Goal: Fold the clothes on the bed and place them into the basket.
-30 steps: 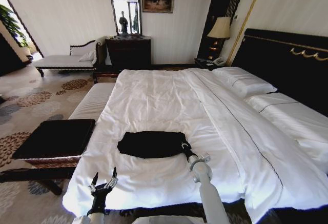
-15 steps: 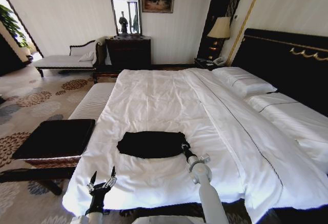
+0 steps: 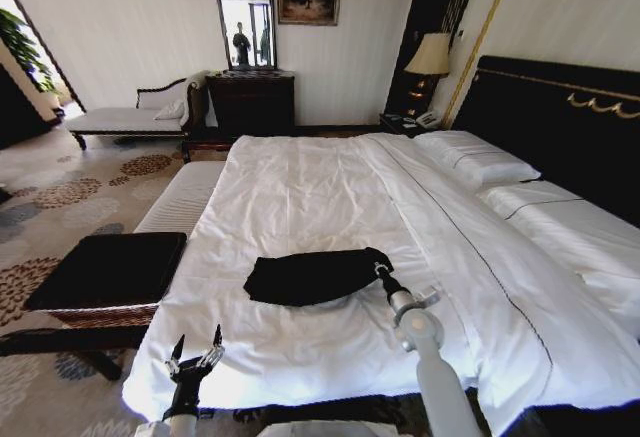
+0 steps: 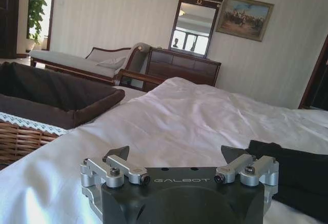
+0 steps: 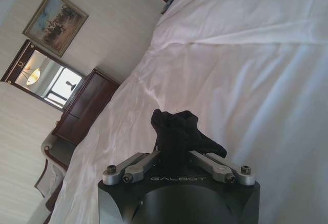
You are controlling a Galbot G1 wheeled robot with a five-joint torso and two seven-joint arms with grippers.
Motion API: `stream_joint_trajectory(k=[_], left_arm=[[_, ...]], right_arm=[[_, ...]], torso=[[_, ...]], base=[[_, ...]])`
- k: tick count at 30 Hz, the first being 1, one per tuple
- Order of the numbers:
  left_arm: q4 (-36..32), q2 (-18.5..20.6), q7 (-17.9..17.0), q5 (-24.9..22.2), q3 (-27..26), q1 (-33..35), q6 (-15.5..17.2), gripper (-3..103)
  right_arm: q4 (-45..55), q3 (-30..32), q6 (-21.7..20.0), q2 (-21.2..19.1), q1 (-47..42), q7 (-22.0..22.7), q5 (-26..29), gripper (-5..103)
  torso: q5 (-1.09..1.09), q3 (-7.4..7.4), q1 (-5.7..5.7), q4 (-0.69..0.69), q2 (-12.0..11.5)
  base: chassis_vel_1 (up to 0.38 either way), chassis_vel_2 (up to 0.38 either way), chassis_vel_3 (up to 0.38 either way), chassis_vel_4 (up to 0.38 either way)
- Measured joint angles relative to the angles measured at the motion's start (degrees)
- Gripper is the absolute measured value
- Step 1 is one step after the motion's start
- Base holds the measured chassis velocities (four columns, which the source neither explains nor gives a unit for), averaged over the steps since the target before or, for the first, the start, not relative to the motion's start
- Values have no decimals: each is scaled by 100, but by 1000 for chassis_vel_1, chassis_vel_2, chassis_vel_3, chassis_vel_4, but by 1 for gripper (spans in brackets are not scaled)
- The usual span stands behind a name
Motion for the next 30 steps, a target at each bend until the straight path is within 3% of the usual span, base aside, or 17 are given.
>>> stream_joint_trajectory(k=[7,14,30], left_arm=[[14,-7,51,-94,-119,61,-78,100],[70,3,79,-148,-194,141,-151,100],[-92,-23,69,-34,-278,176,-146,100]], right_arm=[[-98,212,-12,-361,-44,-102,-41,3],[-2,-41,-2,-259,-71,-149,-492,3],[433,-1540,12,-188,212,-225,-1330,3]], torso=[[0,0,0,-1,1],[-1,0,-1,1,1],[-2,0,-1,0,1]], base=[[0,0,0,0],[0,0,0,0],[0,0,0,0]])
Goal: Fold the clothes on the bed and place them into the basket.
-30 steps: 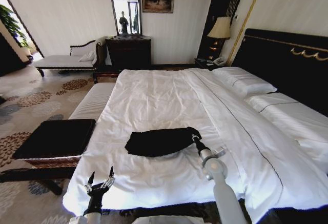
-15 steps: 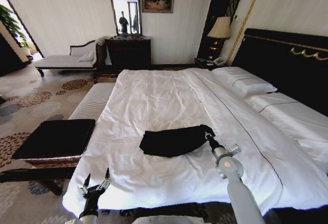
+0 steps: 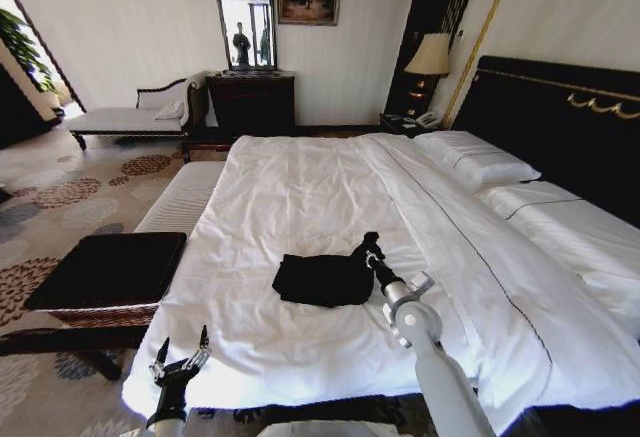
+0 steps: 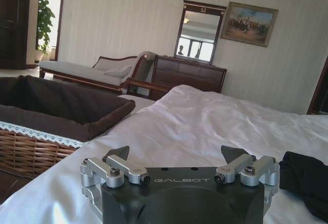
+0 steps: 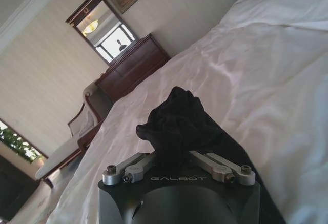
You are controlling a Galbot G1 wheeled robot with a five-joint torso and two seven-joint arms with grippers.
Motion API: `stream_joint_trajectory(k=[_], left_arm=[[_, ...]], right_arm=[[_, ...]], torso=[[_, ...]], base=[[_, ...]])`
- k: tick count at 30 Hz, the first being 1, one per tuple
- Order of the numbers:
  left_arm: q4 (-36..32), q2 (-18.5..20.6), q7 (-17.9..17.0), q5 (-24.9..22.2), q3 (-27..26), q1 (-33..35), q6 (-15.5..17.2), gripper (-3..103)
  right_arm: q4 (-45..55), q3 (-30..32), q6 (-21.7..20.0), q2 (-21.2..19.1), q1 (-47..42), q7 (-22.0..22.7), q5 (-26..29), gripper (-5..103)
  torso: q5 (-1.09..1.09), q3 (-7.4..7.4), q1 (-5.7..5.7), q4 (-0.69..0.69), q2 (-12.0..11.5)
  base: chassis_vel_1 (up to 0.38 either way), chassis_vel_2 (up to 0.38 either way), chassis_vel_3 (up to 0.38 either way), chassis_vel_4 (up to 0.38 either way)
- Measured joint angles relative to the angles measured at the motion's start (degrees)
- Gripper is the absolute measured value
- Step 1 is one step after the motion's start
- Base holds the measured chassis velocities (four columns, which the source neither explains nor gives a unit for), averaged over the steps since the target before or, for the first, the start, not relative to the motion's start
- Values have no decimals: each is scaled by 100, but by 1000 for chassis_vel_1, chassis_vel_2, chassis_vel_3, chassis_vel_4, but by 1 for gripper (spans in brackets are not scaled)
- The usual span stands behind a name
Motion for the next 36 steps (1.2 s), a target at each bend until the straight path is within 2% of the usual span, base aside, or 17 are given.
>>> stream_joint_trajectory(k=[8,12,36], left_arm=[[-18,4,-5,59,-27,51,9,100],[-40,-2,-9,48,-78,68,15,100],[-100,-93,-23,6,-88,93,20,100]], right_arm=[[-420,-863,25,188,405,-56,-329,3],[-707,-1047,73,258,560,-100,-472,3],[-1214,-1600,194,341,533,-272,-928,3]], torso=[[0,0,0,1,0],[1,0,0,1,0],[1,0,0,0,0]], base=[[0,0,0,0],[0,0,0,0],[0,0,0,0]])
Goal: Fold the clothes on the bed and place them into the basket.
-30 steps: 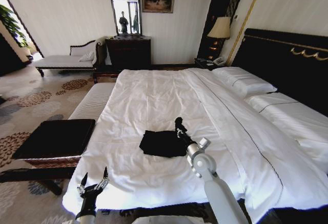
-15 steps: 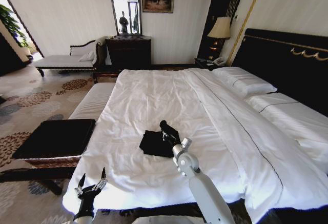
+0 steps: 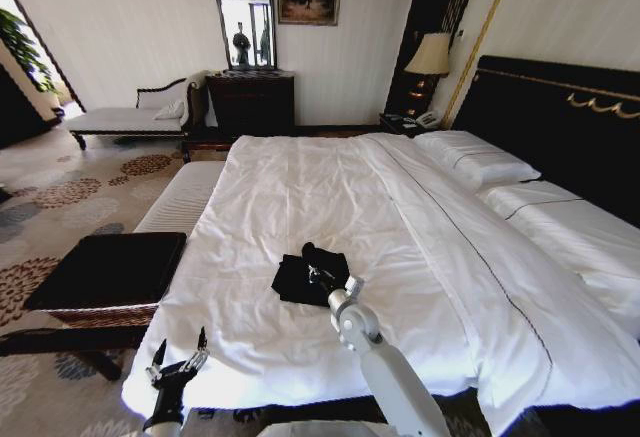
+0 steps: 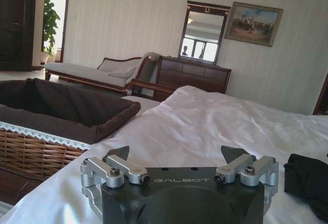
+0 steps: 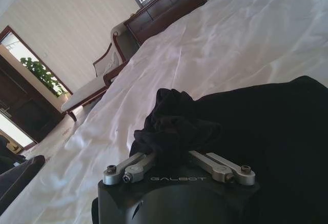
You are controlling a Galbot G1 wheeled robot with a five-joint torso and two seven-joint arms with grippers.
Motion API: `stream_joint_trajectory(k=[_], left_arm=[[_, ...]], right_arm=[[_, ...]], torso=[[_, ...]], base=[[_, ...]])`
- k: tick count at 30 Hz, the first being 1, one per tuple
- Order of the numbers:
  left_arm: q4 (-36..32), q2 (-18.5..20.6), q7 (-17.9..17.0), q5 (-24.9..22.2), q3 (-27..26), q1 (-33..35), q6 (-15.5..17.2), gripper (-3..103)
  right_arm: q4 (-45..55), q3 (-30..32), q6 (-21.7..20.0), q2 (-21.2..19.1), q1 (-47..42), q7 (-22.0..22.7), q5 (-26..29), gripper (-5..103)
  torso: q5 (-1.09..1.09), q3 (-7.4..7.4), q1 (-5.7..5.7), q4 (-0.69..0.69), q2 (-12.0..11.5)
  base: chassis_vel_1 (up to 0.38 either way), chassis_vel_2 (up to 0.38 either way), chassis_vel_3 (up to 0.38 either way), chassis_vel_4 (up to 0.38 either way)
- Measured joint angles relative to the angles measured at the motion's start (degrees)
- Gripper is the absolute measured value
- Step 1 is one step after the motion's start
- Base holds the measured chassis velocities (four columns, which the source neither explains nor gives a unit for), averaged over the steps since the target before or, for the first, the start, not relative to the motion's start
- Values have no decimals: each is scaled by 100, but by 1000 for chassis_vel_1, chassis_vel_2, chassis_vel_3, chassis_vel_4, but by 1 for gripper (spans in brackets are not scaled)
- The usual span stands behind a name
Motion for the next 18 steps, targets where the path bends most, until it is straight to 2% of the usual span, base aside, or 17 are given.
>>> stream_joint_trajectory(k=[18], left_arm=[[76,-8,-4,21,51,-31,-5,100]], right_arm=[[153,-330,70,-158,-37,-114,-258,3]], torso=[[0,0,0,0,0]], base=[[0,0,0,0]])
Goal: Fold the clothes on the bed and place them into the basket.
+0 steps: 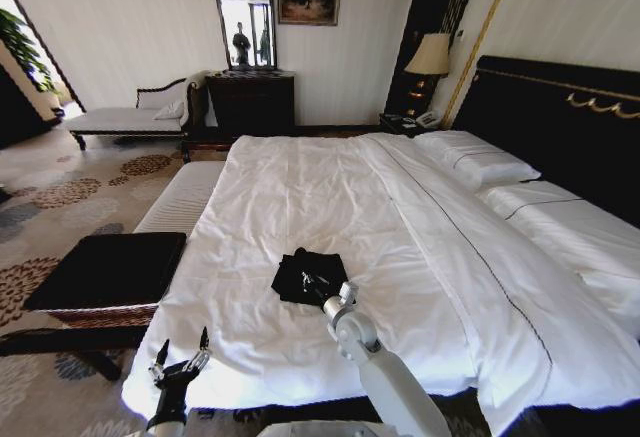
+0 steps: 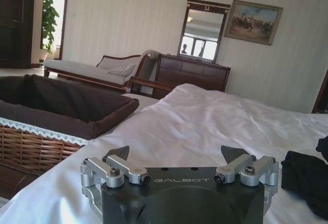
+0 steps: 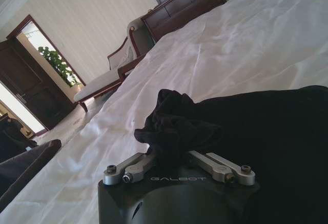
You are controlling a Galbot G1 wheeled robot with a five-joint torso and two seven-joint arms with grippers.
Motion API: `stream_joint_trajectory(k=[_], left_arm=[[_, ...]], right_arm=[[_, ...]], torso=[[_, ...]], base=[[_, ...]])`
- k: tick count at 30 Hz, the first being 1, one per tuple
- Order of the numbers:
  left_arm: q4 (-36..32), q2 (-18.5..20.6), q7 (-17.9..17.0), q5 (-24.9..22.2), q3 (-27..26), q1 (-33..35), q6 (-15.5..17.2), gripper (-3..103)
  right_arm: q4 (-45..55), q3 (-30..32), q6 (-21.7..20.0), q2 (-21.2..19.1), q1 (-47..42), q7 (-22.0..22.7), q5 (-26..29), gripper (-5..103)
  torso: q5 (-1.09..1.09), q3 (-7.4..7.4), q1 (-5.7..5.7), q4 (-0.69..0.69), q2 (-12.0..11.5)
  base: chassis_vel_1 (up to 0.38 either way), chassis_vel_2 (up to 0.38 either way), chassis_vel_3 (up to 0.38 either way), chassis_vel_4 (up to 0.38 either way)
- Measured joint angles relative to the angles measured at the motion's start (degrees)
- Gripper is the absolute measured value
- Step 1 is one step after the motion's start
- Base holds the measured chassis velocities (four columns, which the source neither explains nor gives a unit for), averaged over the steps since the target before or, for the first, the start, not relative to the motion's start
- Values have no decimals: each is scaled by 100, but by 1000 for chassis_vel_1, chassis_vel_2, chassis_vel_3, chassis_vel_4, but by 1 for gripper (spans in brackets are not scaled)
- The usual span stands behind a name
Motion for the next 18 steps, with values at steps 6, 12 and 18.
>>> stream_joint_trajectory(k=[6,12,18], left_arm=[[13,-15,0,-1,-38,2,-16,100],[11,-24,-10,-2,-68,1,-21,100],[-9,-22,-16,4,-39,5,-21,100]], right_arm=[[-128,-125,15,38,113,18,-119,9],[18,-250,9,-71,81,-20,-206,31],[397,-359,9,-199,-44,-164,-271,52]], torso=[[0,0,0,0,0],[0,0,0,0,-1],[0,0,0,0,-1]], base=[[0,0,0,0],[0,0,0,0],[0,0,0,0]])
